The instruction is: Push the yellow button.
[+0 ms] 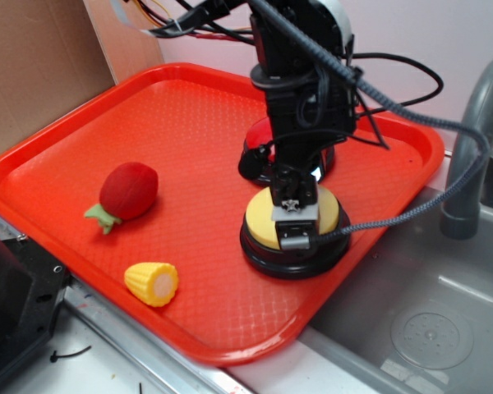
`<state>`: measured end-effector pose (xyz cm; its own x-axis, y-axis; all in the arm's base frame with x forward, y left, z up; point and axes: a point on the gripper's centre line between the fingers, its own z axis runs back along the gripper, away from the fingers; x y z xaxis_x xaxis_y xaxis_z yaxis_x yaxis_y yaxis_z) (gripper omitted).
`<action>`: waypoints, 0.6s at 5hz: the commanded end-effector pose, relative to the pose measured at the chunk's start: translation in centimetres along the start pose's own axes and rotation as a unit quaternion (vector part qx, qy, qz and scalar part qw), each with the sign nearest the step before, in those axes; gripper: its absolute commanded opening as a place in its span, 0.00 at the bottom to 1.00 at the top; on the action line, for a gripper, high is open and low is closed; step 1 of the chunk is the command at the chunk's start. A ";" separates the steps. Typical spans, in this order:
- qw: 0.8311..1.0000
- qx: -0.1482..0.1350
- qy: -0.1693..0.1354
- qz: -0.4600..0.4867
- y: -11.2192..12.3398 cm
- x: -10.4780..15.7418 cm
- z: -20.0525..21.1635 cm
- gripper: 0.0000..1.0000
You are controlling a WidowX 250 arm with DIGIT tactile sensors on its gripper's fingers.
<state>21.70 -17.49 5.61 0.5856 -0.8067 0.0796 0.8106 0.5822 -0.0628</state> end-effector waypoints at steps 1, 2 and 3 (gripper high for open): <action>0.999 0.027 0.012 0.011 -1.0 -1.2 4.4 1.00; 0.999 0.036 0.020 0.033 -0.7 -1.9 6.6 1.00; 0.998 0.033 0.028 0.047 -0.6 -2.4 7.4 1.00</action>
<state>20.27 -14.12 10.40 0.6622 -0.7465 -0.0652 0.7473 0.6643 -0.0172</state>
